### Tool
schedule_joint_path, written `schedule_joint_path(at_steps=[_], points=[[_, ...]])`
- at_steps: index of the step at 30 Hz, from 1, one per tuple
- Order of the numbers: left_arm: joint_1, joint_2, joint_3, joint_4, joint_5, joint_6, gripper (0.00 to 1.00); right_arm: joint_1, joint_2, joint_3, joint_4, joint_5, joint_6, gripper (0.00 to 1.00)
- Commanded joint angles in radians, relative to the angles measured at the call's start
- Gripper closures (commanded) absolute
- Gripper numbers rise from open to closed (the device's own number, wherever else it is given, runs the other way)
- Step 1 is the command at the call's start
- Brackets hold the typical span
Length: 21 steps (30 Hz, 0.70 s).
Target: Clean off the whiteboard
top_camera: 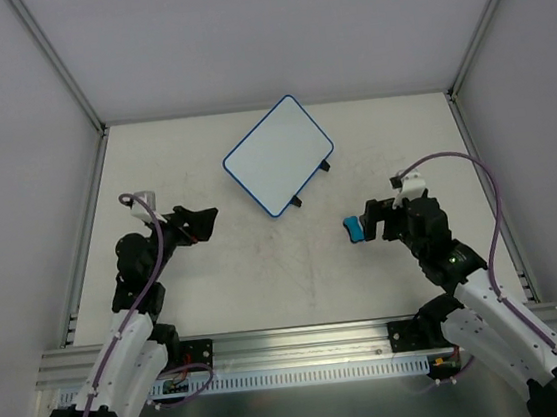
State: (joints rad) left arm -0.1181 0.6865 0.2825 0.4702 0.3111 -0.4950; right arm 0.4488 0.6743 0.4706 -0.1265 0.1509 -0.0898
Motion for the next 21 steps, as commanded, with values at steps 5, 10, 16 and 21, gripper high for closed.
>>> schedule_joint_path(at_steps=[5, 10, 16, 21], points=[[-0.006, -0.256, -0.14, -0.201, -0.047, 0.033, 0.01, -0.004, -0.237, -0.125, 0.034, 0.026, 0.058, 0.01], [-0.006, -0.393, -0.19, -0.306, -0.029, 0.032, 0.01, -0.005, -0.298, -0.17, 0.002, 0.026, 0.079, 0.01], [-0.006, -0.512, -0.216, -0.355, -0.015, 0.041, 0.01, -0.004, -0.323, -0.179, -0.004, 0.021, 0.088, 0.01], [-0.006, -0.483, -0.207, -0.358, -0.018, 0.041, 0.01, -0.004, -0.323, -0.179, -0.002, 0.009, 0.087, 0.01]])
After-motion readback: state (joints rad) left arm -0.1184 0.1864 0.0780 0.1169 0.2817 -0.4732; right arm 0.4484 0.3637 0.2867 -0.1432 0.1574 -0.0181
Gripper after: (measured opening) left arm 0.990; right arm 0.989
